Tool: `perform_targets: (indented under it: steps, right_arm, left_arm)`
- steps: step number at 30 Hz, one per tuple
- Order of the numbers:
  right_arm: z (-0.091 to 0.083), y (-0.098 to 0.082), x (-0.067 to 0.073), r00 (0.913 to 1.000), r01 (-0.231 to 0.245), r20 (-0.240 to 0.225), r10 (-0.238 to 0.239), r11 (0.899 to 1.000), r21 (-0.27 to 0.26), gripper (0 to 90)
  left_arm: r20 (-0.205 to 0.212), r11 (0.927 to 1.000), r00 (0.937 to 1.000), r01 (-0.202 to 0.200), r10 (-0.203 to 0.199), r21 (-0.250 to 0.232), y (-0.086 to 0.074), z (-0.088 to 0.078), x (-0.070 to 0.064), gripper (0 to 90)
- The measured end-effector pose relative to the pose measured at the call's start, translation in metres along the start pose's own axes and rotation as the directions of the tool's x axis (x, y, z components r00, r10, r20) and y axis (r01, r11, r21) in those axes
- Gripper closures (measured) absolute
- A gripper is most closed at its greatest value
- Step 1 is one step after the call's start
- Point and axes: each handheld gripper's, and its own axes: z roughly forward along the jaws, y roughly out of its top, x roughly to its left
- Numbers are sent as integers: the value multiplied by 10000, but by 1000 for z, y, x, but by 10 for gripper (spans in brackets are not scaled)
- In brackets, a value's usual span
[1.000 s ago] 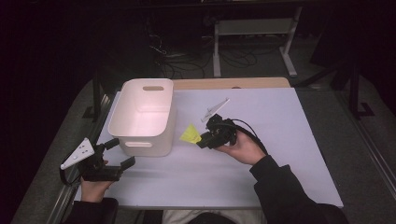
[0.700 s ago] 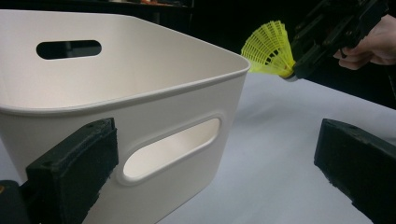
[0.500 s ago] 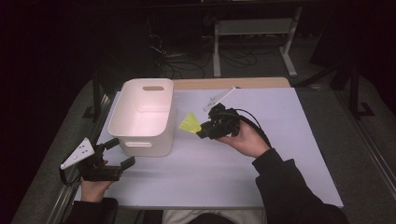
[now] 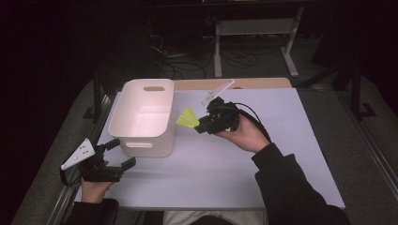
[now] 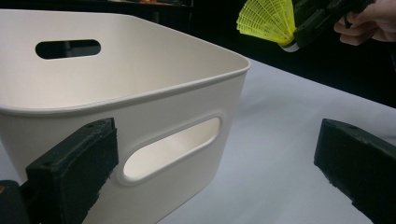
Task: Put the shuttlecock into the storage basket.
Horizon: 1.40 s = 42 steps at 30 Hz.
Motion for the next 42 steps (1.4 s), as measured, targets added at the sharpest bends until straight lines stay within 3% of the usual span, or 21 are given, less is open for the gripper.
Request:
perform_targets:
  steps: [16, 42]
  right_arm:
    - [-6, 15, -1, 10000, 78, 12, -78, 9999, -144, 632]
    - [-1, 38, -5, 9996, 273, -16, -273, 9994, -210, 632]
  left_arm:
    - [31, 10000, 10000, 16, -16, 4, 0, 0, 0, 0]
    - [68, 10000, 10000, 18, -19, 24, 0, 1, 0, 0]
